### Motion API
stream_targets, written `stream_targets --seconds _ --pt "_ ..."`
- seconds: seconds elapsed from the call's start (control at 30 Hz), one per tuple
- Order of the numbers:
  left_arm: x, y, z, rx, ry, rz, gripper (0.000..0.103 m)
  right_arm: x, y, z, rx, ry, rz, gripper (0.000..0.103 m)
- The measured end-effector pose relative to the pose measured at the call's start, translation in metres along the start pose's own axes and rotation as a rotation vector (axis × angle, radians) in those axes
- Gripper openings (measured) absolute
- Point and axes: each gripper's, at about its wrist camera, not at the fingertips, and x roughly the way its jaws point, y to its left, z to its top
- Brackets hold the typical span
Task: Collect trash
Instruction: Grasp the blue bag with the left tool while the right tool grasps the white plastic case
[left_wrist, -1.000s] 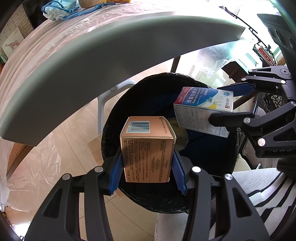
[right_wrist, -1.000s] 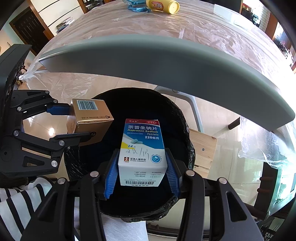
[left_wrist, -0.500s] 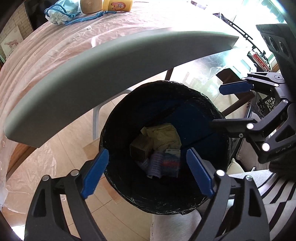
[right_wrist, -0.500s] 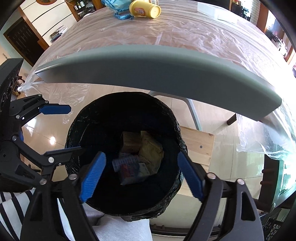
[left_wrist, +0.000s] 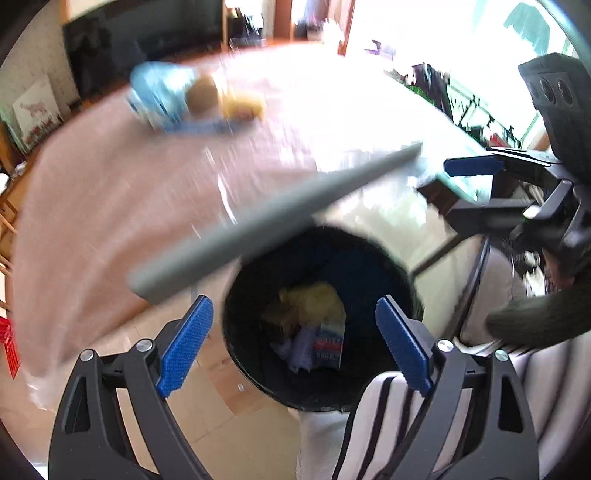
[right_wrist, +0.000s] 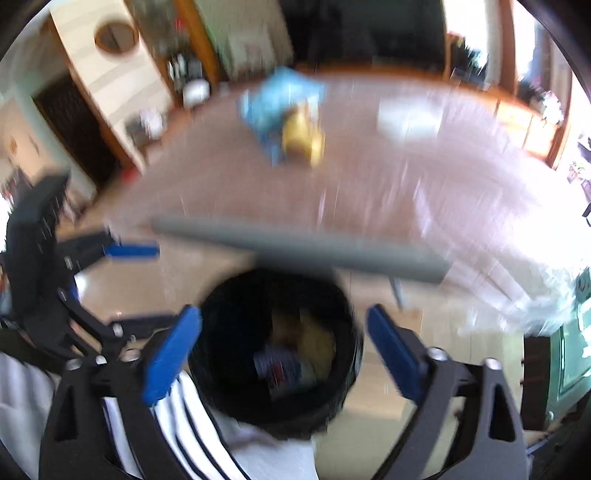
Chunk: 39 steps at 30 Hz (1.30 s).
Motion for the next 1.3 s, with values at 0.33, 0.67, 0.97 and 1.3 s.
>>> stream_targets --seconds 0.33,0.67,0.97,1.3 --pt "-0.045 0.067 0.090 -0.239 -0.290 0.075 0.101 -0.031 -0.023 0.103 0.080 -0.328 -0.227 0.099" --pt "0.008 0.126 0.171 -0.246 -0.182 0.163 0.101 0.061 -0.087 0.172 0.301 -0.109 -0.356 0.099" --pt "0.065 0.157 0.208 -0.257 -0.075 0.146 0.101 0.122 -0.122 0.193 0.523 -0.005 -0.345 0.091" --pt "0.116 0.173 0.223 -0.223 0.033 0.182 0.101 0.157 -0.111 0.203 0.506 0.059 -0.395 0.082"
